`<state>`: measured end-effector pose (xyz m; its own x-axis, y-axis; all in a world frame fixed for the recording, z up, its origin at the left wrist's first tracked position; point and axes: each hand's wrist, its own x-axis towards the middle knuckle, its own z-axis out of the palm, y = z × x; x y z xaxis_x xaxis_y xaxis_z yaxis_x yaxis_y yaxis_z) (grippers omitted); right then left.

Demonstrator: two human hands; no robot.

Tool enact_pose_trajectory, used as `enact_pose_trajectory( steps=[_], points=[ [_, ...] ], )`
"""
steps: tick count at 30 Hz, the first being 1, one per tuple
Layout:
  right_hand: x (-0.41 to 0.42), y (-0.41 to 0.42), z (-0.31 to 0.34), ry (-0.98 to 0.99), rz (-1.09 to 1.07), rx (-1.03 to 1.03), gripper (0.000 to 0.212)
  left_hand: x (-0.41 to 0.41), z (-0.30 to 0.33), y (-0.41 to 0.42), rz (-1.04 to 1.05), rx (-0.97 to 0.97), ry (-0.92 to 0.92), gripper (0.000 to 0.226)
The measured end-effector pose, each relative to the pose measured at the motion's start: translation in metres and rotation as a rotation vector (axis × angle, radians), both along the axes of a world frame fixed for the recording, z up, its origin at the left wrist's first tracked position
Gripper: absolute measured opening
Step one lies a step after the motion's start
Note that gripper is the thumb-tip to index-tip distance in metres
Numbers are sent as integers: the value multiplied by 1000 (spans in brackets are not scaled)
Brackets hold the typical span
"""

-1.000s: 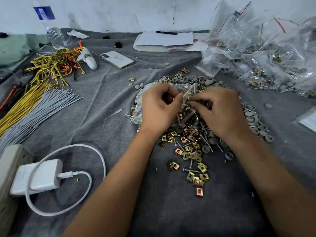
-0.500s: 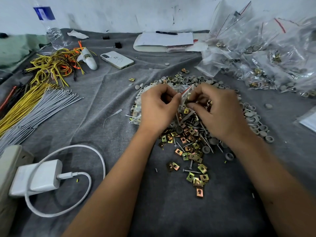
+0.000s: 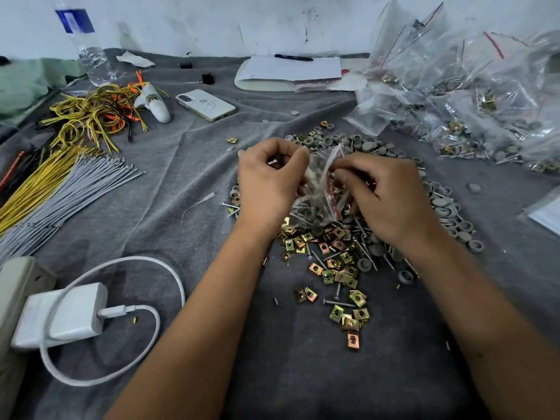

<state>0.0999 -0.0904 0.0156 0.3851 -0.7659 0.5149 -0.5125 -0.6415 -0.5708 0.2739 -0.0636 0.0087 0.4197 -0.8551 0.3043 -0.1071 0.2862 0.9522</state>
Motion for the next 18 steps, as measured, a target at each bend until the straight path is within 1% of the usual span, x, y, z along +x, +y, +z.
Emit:
enact_pose_trajectory(
  steps=[3, 5, 6, 8, 10, 12, 14, 16, 18],
  points=[
    [-2, 3, 3, -40, -4, 78, 45, 3, 0, -2, 61, -6, 109, 24],
    [0, 5, 5, -5, 33, 122, 53, 6, 0, -4, 103, -18, 162, 25],
    [1, 6, 5, 42, 42, 128, 52, 7, 0, -4, 120, -20, 169, 25],
    [2, 4, 3, 120, 38, 100, 38, 8, 0, -4, 143, -23, 171, 23],
    [3, 3, 3, 90, 52, 66, 20, 10, 0, -4, 183, -27, 162, 22],
    [2, 3, 8, 15, 74, 53, 9, 10, 1, -2, 253, -56, 123, 21],
    [2, 1, 19, -18, 82, 10, 6, 11, 2, -1, 330, -112, 79, 16],
    [1, -4, 36, -22, 70, -73, 9, 13, 0, -2, 387, -135, 47, 17],
    [0, -8, 57, -21, 65, -153, 12, 13, -4, -3, 374, -134, 8, 20]
  ],
)
